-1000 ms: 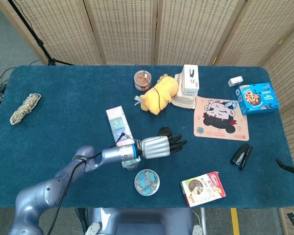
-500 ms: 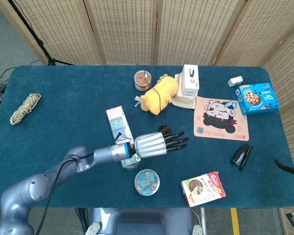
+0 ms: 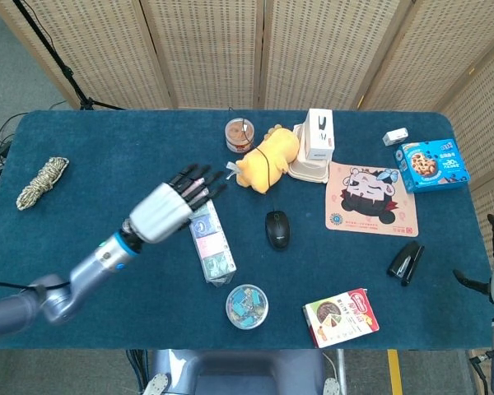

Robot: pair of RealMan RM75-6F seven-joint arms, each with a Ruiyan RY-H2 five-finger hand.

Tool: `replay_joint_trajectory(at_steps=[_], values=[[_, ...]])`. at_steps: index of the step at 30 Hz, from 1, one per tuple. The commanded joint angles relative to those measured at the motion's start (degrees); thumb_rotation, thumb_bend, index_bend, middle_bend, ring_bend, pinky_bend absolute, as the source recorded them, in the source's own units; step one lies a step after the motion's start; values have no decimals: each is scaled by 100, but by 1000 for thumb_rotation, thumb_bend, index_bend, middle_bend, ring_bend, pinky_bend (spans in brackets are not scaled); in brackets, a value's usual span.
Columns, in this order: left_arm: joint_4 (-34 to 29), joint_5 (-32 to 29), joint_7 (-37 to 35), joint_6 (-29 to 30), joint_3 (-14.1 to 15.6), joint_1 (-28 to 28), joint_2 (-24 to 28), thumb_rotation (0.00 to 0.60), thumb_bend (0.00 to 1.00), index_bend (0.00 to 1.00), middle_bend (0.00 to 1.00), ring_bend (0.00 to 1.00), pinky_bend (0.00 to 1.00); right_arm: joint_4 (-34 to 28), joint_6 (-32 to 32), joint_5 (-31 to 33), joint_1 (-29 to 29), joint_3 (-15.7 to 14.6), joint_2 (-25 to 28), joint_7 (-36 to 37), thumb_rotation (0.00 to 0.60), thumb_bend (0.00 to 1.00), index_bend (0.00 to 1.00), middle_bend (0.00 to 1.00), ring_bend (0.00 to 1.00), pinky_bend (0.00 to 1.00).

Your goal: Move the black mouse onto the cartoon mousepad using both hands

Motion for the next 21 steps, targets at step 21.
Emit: replay_joint_trajectory(at_steps=[21], values=[[-1522,-1552,-1269,684,-105,2699,1611,600,81,0,0,0,0,-787,-1693,951,1772,374,-480,-2111,600,0,0,0,0,0]])
